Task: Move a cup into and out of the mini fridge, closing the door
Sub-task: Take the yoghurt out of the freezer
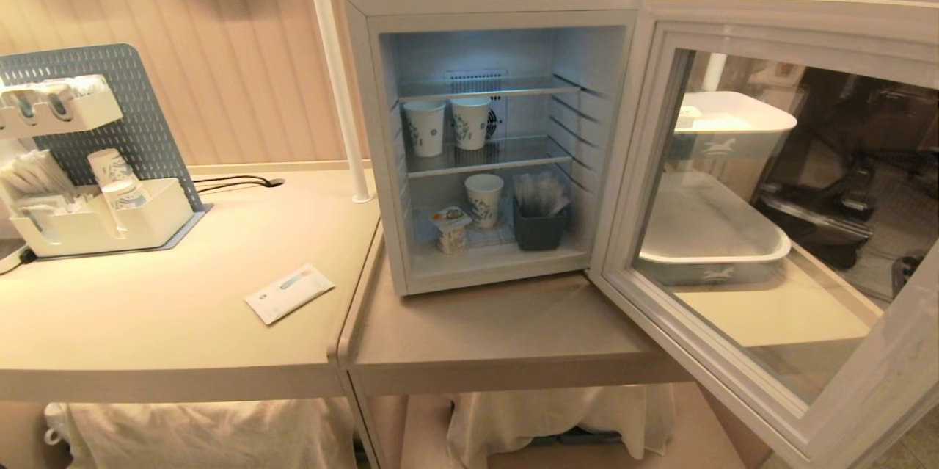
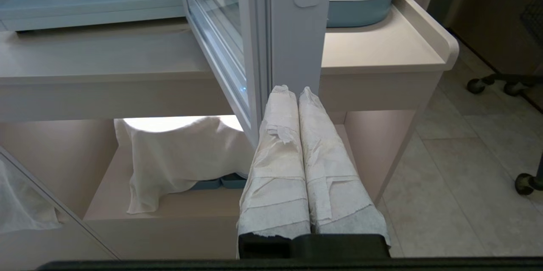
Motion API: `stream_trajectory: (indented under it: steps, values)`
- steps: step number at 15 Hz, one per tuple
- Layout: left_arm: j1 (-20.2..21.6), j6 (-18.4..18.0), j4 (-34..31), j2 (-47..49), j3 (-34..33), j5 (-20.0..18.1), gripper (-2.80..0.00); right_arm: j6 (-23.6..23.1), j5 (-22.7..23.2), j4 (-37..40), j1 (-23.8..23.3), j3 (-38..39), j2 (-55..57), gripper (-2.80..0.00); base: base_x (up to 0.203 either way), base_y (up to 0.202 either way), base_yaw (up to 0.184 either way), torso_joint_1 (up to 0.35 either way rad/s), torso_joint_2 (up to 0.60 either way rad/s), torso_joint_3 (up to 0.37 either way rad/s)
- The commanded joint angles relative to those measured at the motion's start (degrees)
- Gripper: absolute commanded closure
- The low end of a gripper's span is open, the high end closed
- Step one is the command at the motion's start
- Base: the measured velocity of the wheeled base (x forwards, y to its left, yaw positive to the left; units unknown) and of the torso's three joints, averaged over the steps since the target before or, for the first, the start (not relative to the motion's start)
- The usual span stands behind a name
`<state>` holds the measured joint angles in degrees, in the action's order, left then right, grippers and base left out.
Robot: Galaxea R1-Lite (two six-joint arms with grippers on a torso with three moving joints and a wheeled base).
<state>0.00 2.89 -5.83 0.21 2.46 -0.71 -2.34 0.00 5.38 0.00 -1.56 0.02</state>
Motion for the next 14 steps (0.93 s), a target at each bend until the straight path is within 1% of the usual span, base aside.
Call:
stream_trajectory:
  steps: [1, 5, 9, 12, 14]
  values:
    - [0.00, -2.45, 5.82, -0.16, -2.46, 0.93, 0.00, -0.03, 0.00, 0.03, -0.09, 0.01, 0.15, 0.00, 0.000, 0.000, 0.000, 0.000, 0.00, 0.000]
    - [0.00, -1.92, 5.92, -0.12, -2.46, 0.98, 0.00, 0.14, 0.00, -0.01, -0.09, -0.02, 0.15, 0.00, 0.000, 0.000, 0.000, 0.000, 0.00, 0.000]
    - [0.00, -2.01, 5.92, -0.13, -2.46, 0.98, 0.00, 0.14, 0.00, 0.07, -0.09, -0.02, 0.15, 0.00, -0.128, 0.000, 0.004, 0.004, 0.00, 0.002]
    - [0.00, -2.01, 5.92, -0.12, -2.46, 0.98, 0.00, 0.14, 0.00, 0.07, -0.09, -0.02, 0.15, 0.00, 0.000, 0.000, 0.000, 0.000, 0.00, 0.000]
    - [0.00, -2.01, 5.92, -0.12, -2.46, 0.98, 0.00, 0.14, 0.00, -0.01, -0.09, -0.02, 0.12, 0.00, 0.004, 0.091, -0.003, 0.000, 0.00, 0.005]
